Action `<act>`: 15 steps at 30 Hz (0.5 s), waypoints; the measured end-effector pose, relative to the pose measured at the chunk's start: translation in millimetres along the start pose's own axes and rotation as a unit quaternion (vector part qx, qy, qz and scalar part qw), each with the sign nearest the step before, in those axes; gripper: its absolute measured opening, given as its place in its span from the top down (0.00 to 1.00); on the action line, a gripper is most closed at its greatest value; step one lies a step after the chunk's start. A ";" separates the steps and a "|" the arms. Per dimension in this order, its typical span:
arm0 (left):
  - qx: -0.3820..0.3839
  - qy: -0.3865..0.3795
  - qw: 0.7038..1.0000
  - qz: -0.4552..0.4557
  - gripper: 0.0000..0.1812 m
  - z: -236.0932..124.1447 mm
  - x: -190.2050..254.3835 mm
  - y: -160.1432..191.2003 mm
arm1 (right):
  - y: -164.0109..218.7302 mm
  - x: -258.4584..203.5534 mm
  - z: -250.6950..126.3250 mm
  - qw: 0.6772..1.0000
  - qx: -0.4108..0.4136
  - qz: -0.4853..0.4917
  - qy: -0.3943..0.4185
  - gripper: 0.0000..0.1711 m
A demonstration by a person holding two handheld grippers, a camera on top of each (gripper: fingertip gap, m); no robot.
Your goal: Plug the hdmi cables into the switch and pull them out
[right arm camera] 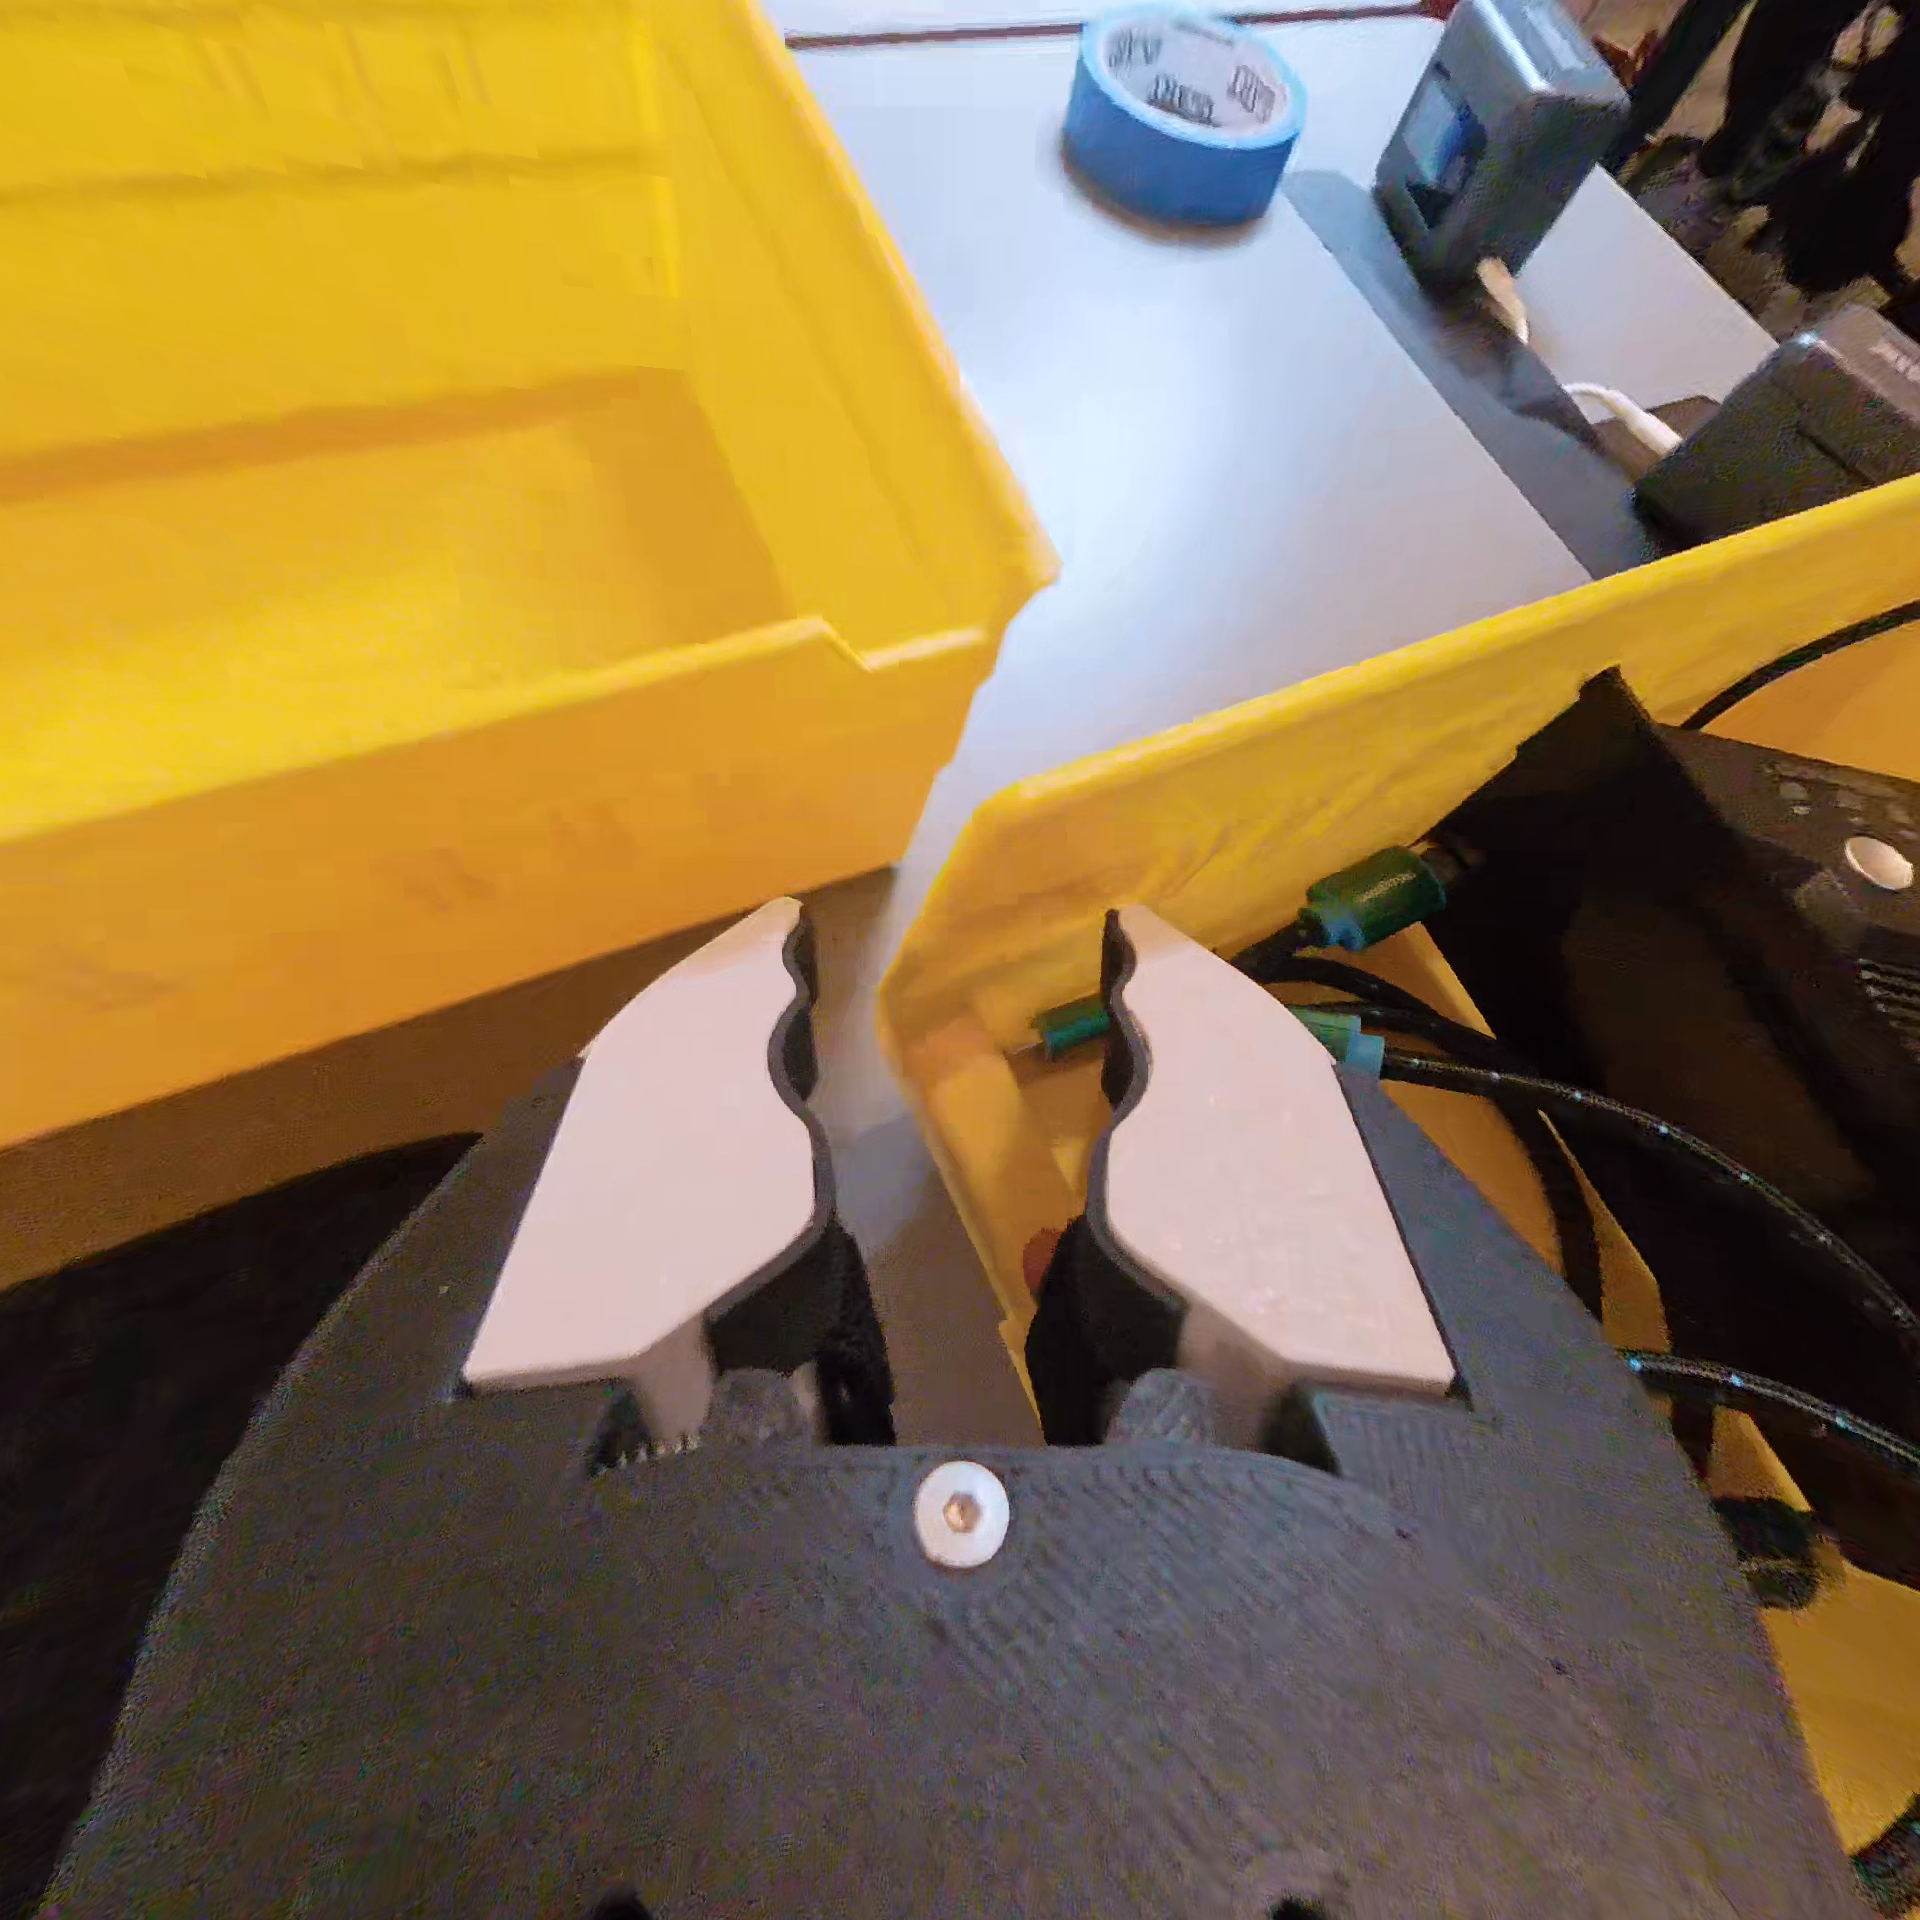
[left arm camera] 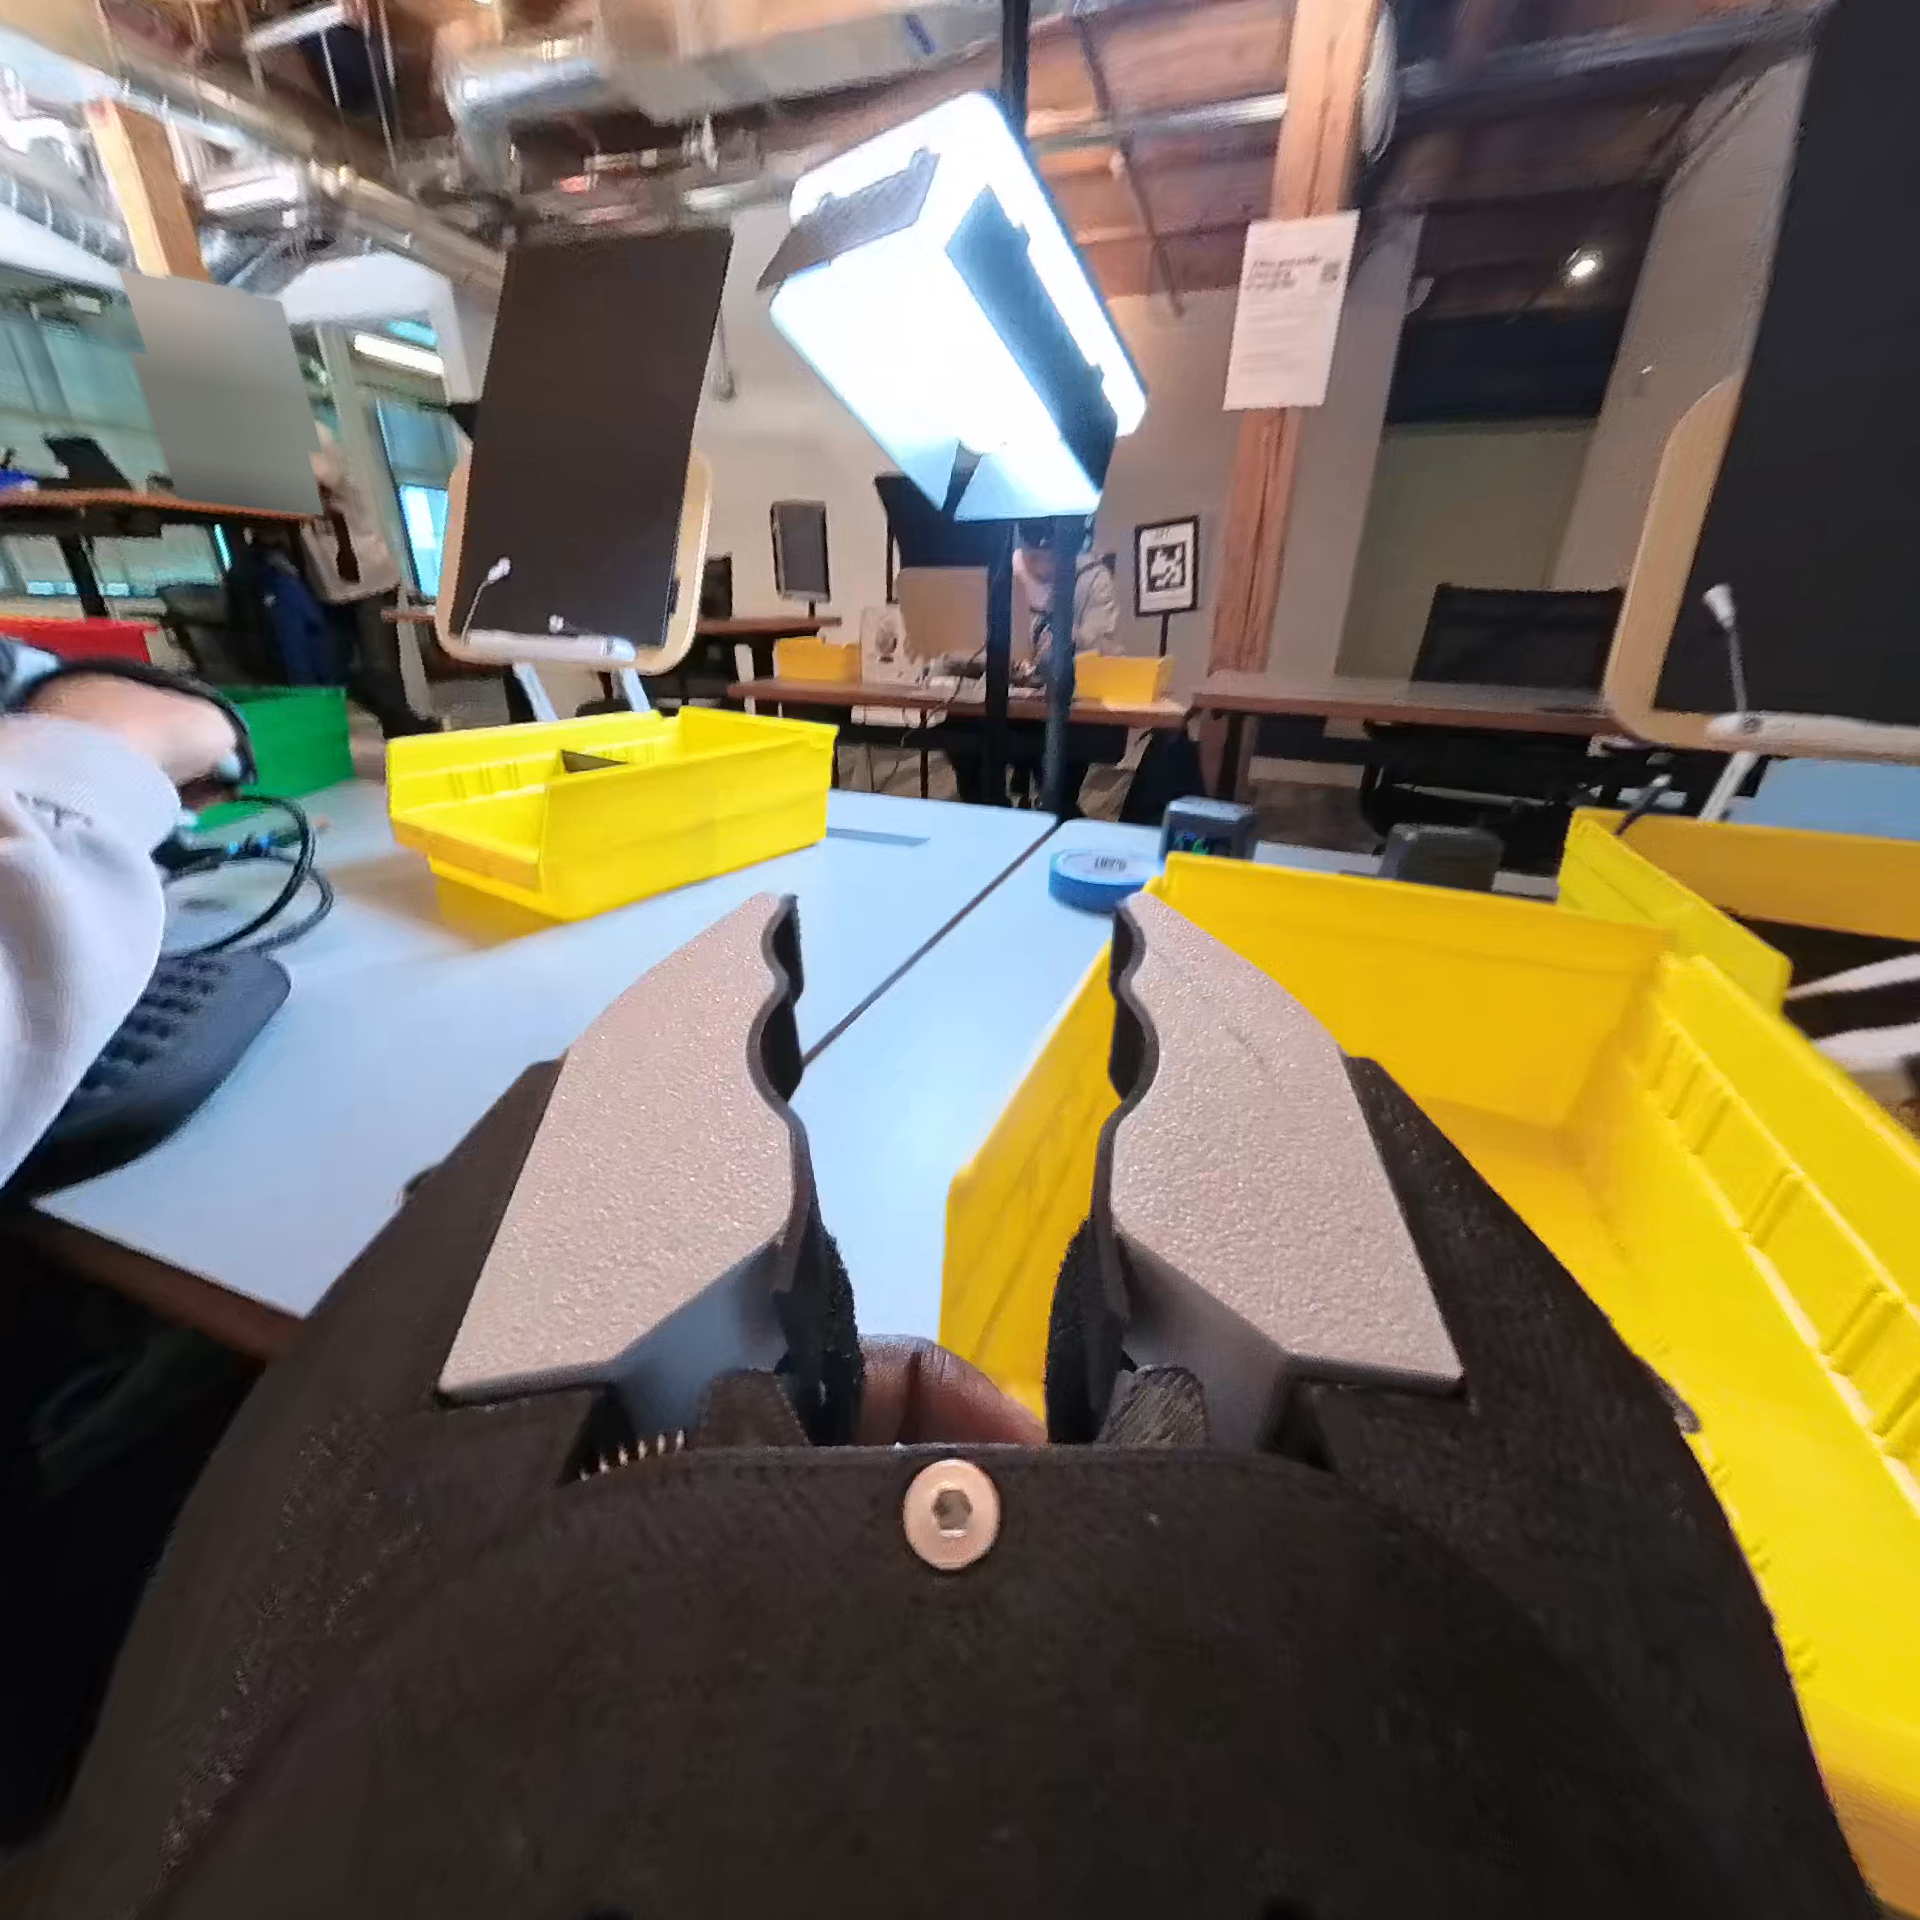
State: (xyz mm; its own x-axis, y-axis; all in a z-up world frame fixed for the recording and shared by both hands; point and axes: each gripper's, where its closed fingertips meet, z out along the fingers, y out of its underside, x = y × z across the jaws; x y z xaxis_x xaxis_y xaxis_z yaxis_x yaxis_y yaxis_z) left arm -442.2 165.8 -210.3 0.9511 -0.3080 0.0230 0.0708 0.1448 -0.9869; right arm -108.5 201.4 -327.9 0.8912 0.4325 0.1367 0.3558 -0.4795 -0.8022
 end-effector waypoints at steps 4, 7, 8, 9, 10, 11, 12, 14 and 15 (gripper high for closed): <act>-0.058 -0.003 0.998 -0.003 0.65 8.1 -10.7 33.7 | -22.4 -10.3 -35.4 0.996 0.090 0.018 -0.015 0.64; -0.118 0.043 0.992 -0.020 0.63 15.4 0.6 68.0 | -27.7 -41.7 -68.6 0.985 0.143 0.050 -0.086 0.72; -0.142 0.058 0.988 -0.021 0.63 16.0 6.5 78.8 | -24.4 -62.3 -75.7 0.978 0.143 0.061 -0.136 0.75; -0.169 0.073 0.983 -0.016 0.64 14.9 12.7 88.4 | -19.7 -86.0 -81.0 0.969 0.135 0.071 -0.193 0.74; -0.198 0.093 0.976 -0.006 0.68 11.7 20.8 96.2 | -14.5 -109.5 -84.4 0.958 0.119 0.079 -0.249 0.69; -0.220 0.110 0.969 0.003 0.68 8.2 28.4 100.6 | -9.6 -130.6 -86.6 0.946 0.101 0.084 -0.295 0.63; -0.232 0.111 0.966 0.013 0.69 5.4 30.5 101.2 | -7.3 -146.1 -86.4 0.938 0.087 0.084 -0.326 0.57; -0.261 0.144 0.954 0.001 0.77 -6.1 42.3 100.5 | -9.5 -164.4 -81.6 0.931 0.082 0.076 -0.349 0.49; -0.277 0.174 0.945 -0.012 0.77 -14.1 52.2 99.9 | -9.9 -169.9 -76.0 0.934 0.077 0.075 -0.340 0.41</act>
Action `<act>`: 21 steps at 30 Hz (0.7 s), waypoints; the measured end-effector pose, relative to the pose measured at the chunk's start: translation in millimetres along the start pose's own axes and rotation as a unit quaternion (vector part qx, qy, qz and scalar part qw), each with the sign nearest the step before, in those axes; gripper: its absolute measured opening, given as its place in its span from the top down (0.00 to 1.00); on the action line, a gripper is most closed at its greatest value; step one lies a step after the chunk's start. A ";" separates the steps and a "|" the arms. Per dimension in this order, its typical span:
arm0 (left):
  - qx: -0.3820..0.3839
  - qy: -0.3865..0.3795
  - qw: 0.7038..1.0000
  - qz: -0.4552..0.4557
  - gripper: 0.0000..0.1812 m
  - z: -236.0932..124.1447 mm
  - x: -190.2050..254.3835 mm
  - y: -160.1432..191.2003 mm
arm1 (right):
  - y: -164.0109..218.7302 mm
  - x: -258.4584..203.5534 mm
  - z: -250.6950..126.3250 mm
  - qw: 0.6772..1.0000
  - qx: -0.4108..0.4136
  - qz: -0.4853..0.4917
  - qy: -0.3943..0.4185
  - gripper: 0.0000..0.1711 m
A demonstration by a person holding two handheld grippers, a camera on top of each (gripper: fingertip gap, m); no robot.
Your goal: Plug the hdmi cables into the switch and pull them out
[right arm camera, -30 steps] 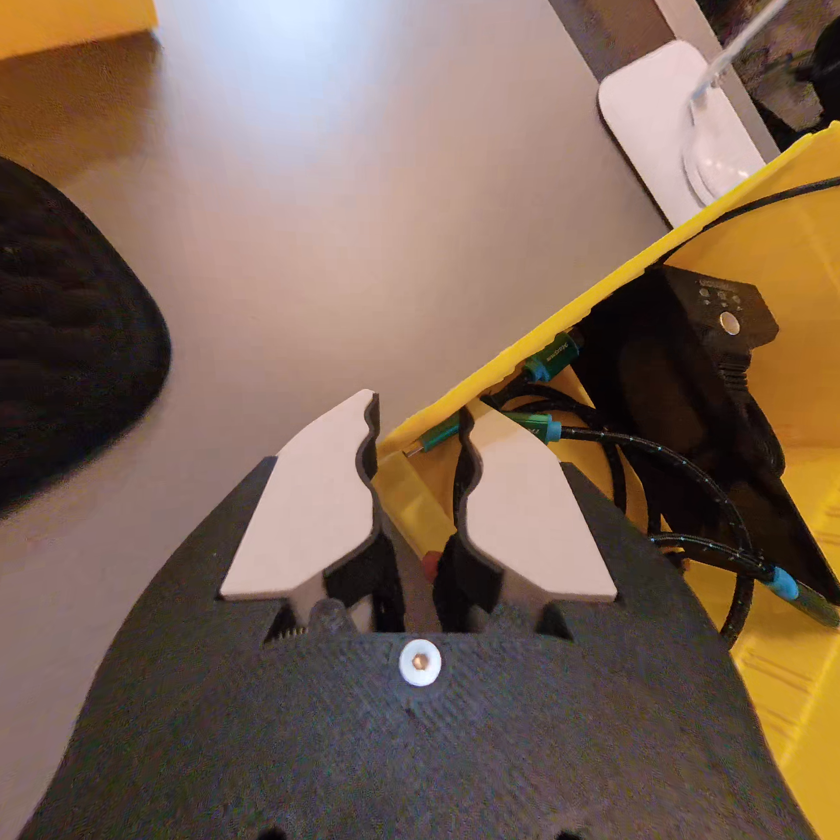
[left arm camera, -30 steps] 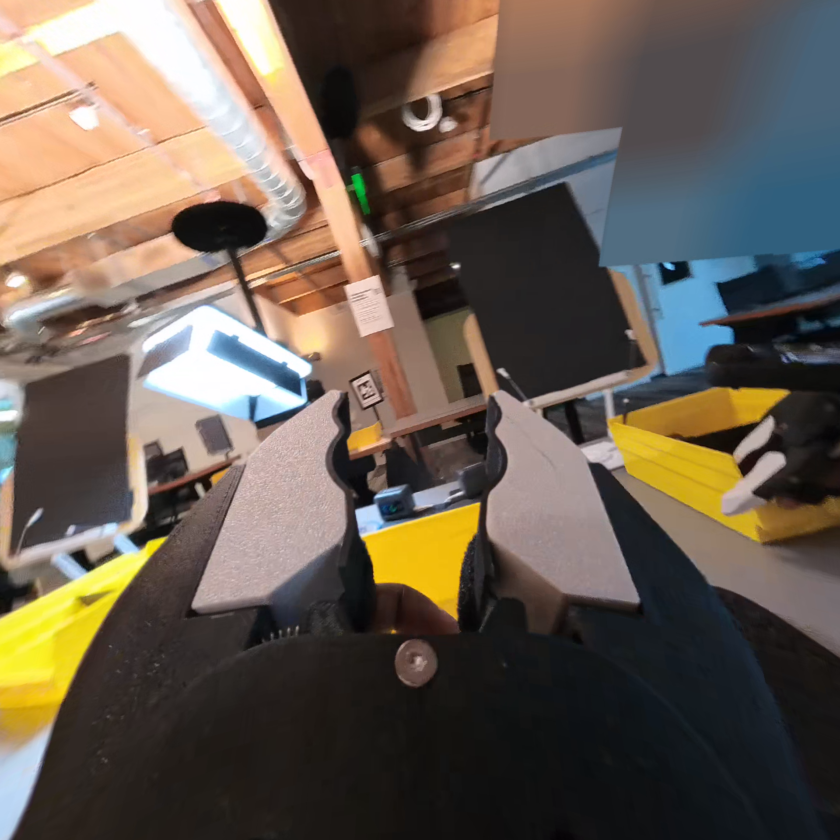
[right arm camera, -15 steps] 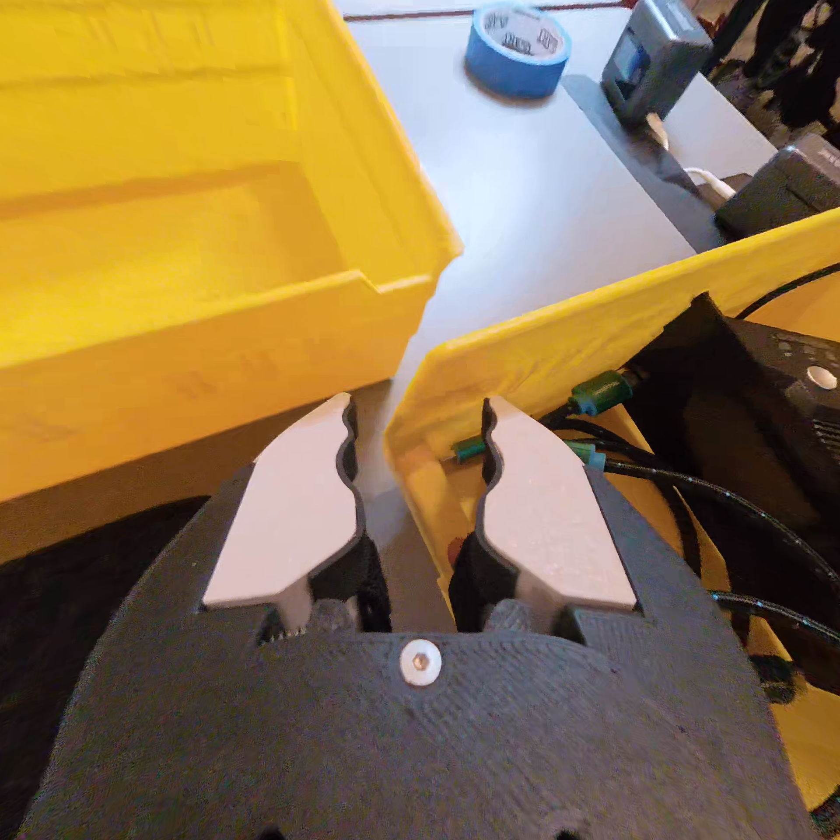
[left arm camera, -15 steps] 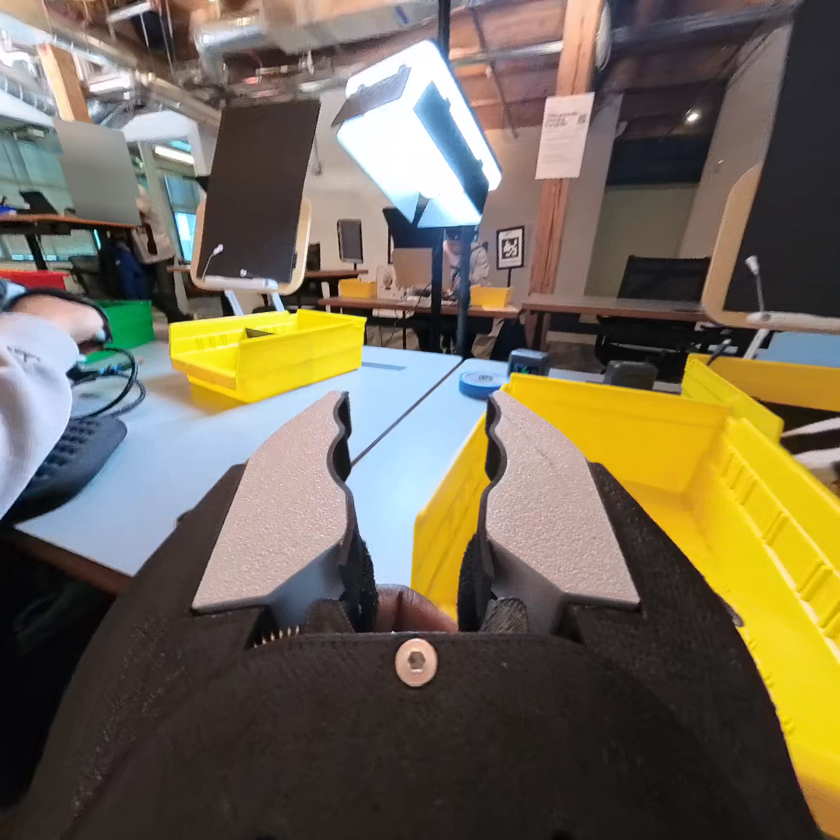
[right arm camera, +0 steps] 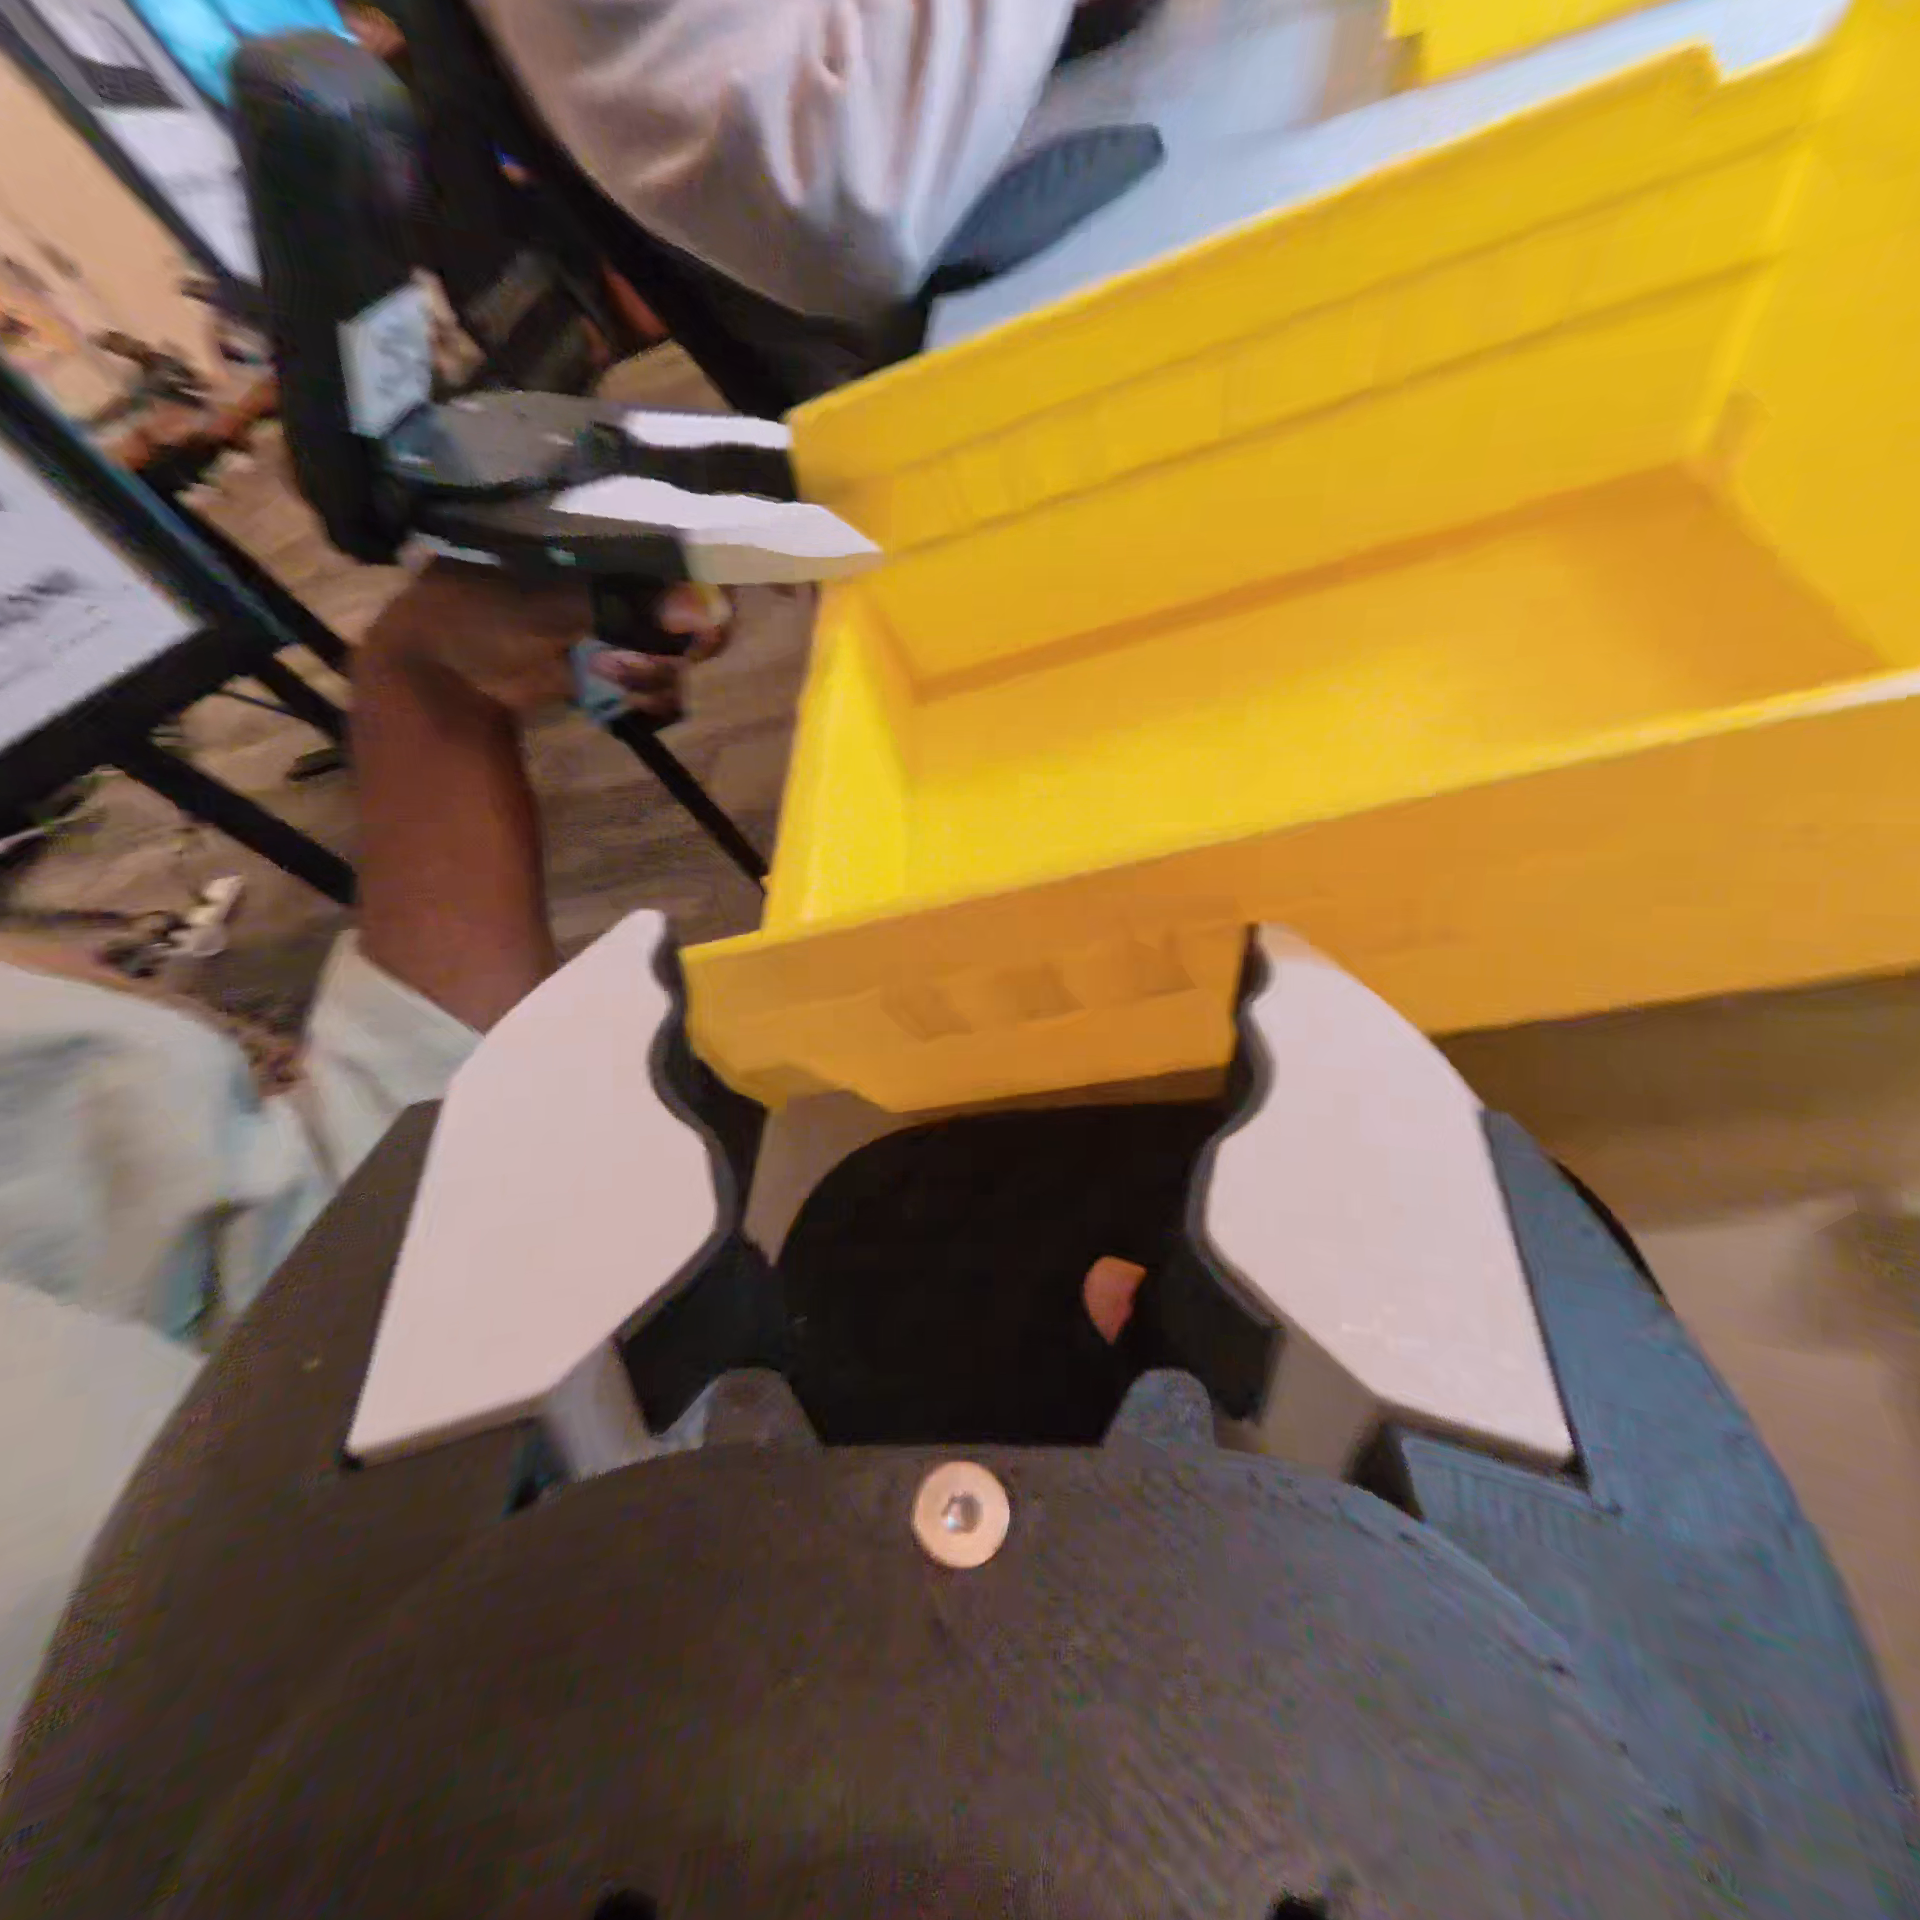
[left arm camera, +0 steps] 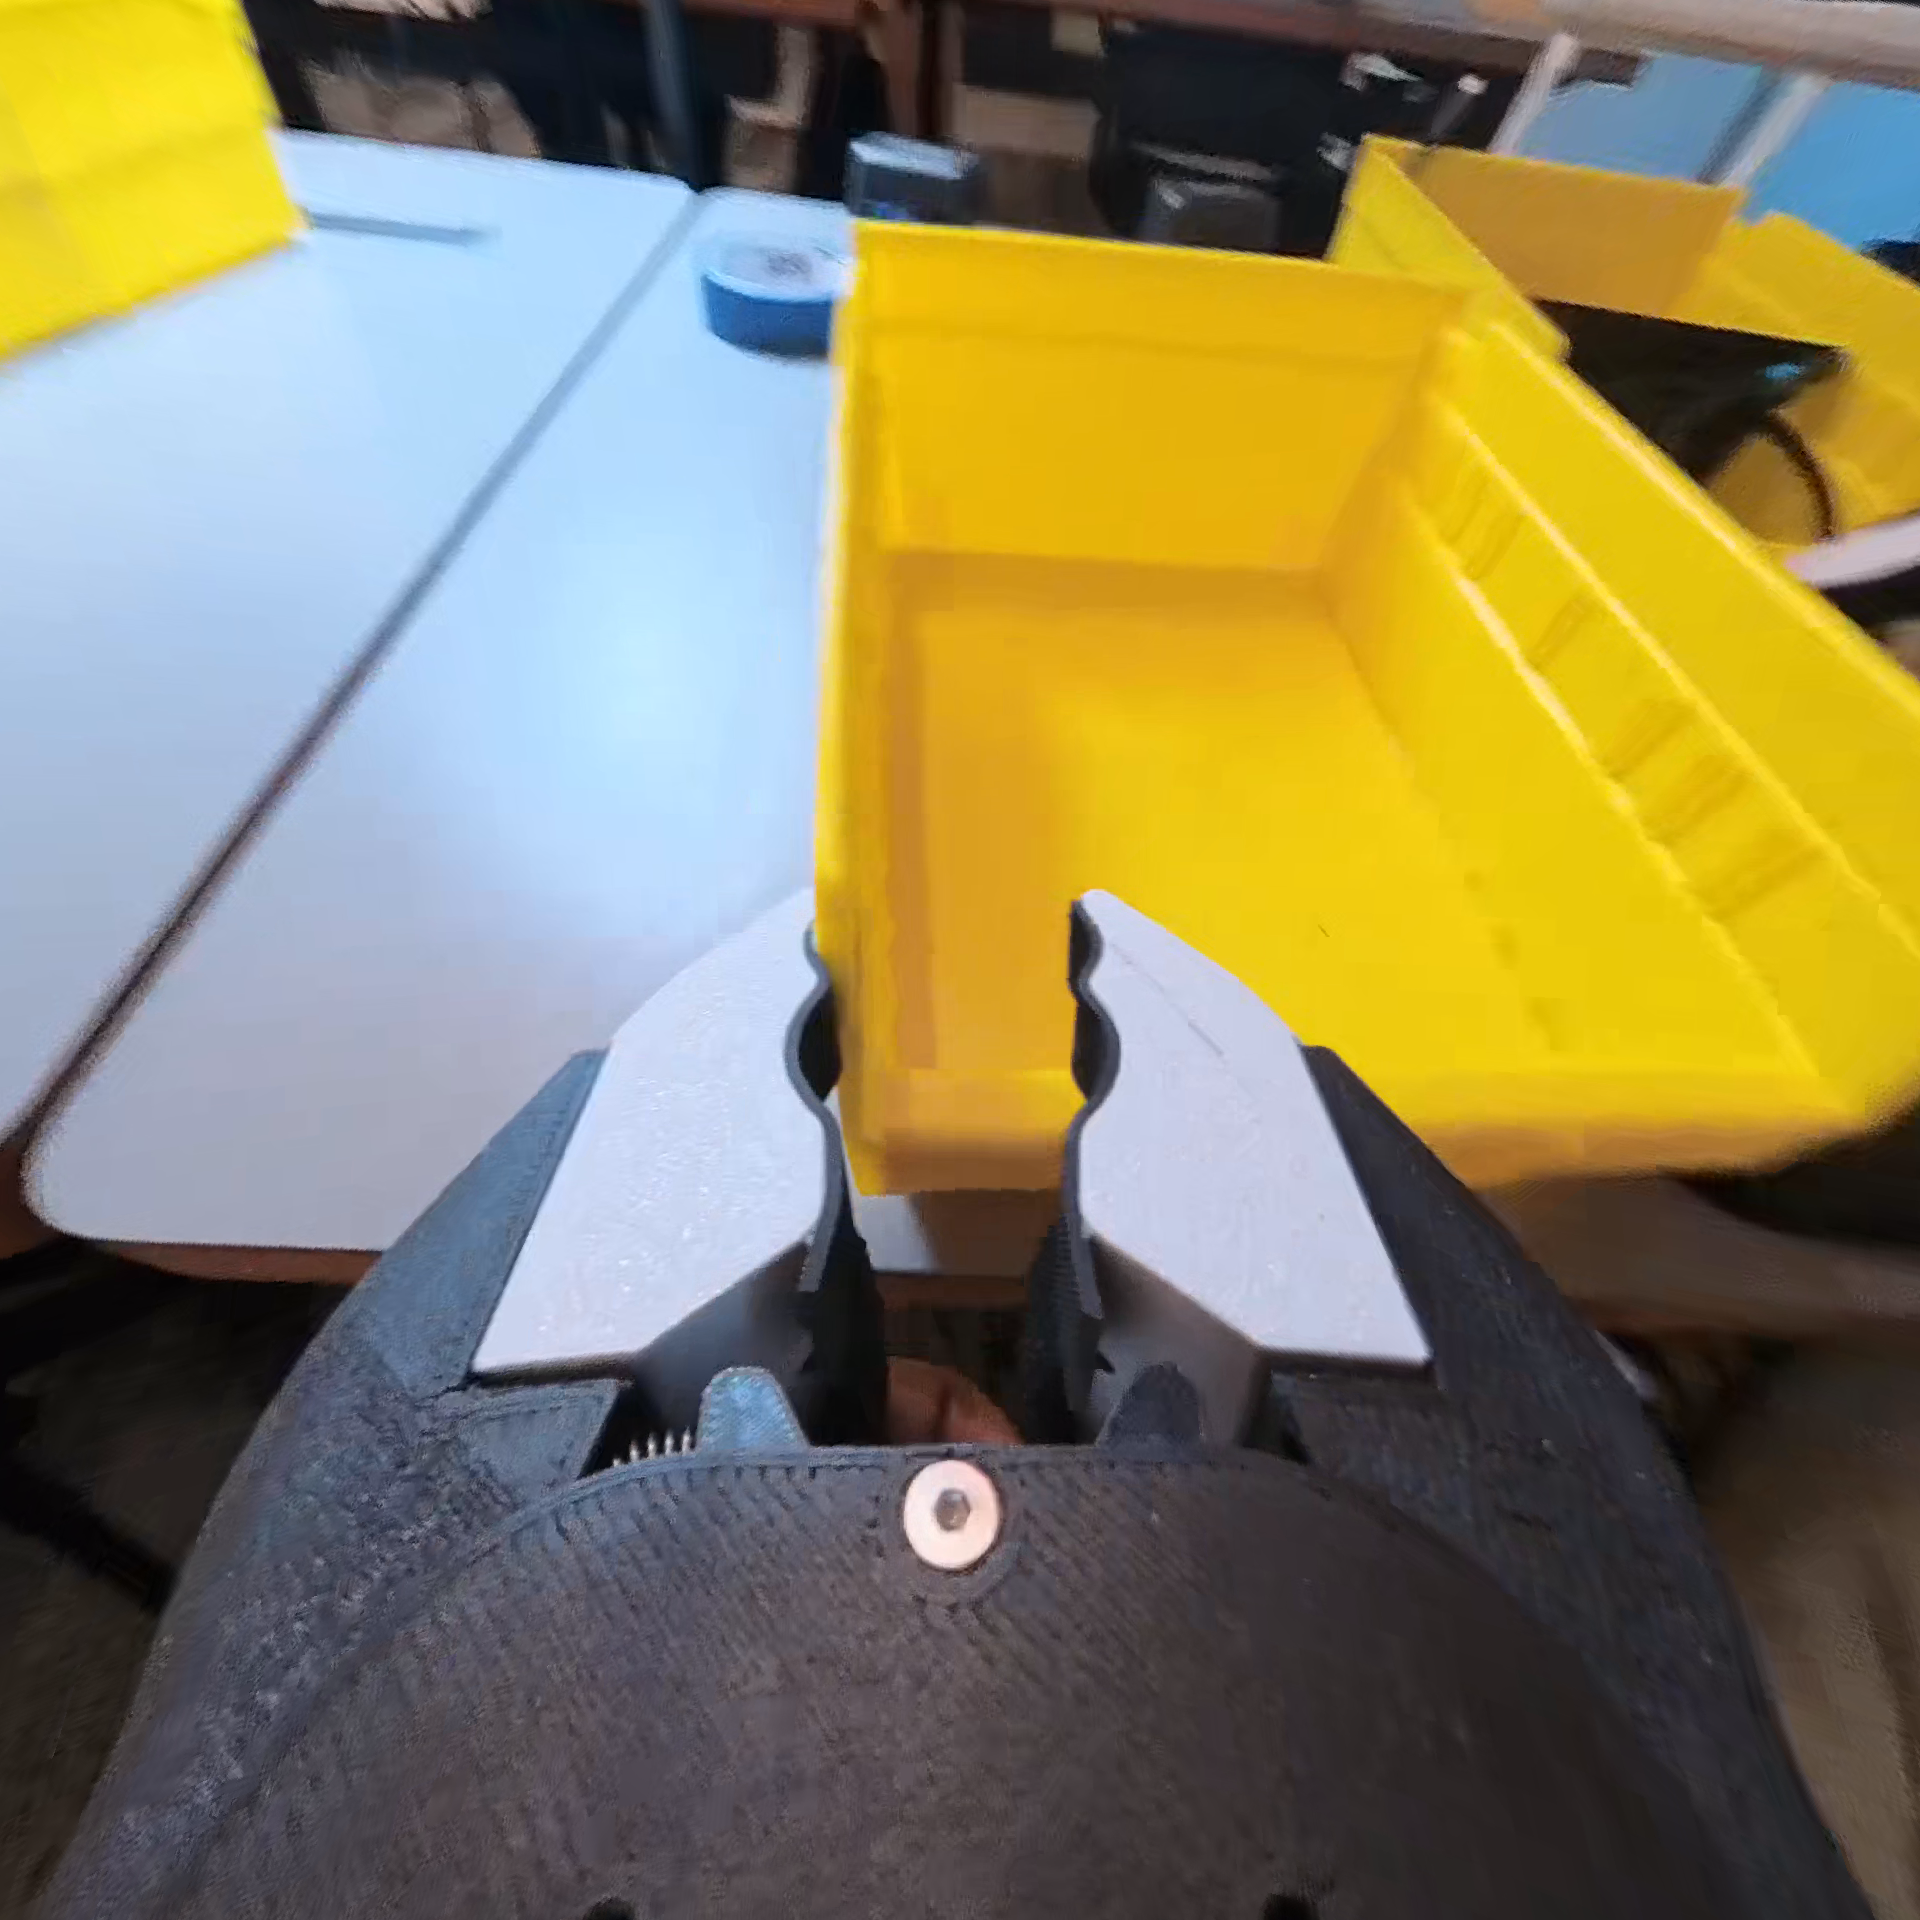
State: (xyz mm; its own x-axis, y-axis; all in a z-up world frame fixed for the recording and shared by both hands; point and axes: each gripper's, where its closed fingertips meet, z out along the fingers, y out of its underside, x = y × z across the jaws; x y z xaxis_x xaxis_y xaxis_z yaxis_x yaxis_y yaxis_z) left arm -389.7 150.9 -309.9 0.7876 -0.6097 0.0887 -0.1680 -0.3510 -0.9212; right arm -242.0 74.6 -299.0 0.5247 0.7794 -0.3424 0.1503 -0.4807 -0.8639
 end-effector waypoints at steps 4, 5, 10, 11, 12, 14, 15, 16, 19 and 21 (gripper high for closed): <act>-0.051 -0.008 0.998 0.031 0.78 -10.5 7.2 8.5 | 1.0 12.4 20.8 0.995 -0.009 -0.082 0.046 0.23; -0.058 -0.007 0.998 0.037 0.78 -12.9 9.1 9.9 | 0.8 14.8 26.1 0.994 -0.009 -0.098 0.049 0.18; -0.037 -0.024 0.998 0.037 0.73 -18.7 2.5 1.8 | -2.2 18.5 28.4 0.992 0.012 -0.114 0.057 0.20; -0.011 -0.051 0.998 0.027 0.68 -16.9 -6.3 -7.0 | -4.5 22.3 23.4 0.990 0.022 -0.113 0.081 0.23; 0.010 -0.068 0.998 0.014 0.65 -14.5 -12.4 -14.1 | -5.3 25.5 18.2 0.988 0.026 -0.113 0.104 0.26; 0.015 -0.085 0.996 0.004 0.62 -6.9 -18.6 -15.1 | -3.5 27.1 10.8 0.983 0.026 -0.119 0.138 0.31; 0.002 -0.099 0.995 0.011 0.61 -2.0 -22.8 -9.9 | -0.5 25.4 9.7 0.981 0.023 -0.124 0.149 0.33; -0.022 -0.116 0.993 0.021 0.61 3.2 -27.9 -1.8 | 3.5 20.9 12.0 0.980 0.022 -0.131 0.150 0.35; -0.071 -0.144 0.985 0.068 0.69 15.2 -33.3 12.1 | 15.0 17.6 21.4 0.967 -0.009 -0.184 0.177 0.48; -0.022 -0.145 0.986 0.079 0.91 17.9 -27.1 -5.3 | 12.0 17.1 23.7 0.955 -0.018 -0.219 0.199 0.64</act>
State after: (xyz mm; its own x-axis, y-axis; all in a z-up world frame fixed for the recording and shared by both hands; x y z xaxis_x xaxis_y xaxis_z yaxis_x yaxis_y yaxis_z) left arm -399.5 182.0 -314.2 0.8845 -0.4334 -0.1728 -0.3231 -0.3017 -0.8970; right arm -251.1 91.7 -323.9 0.6816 0.6971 0.2224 0.4526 -0.1628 -0.8767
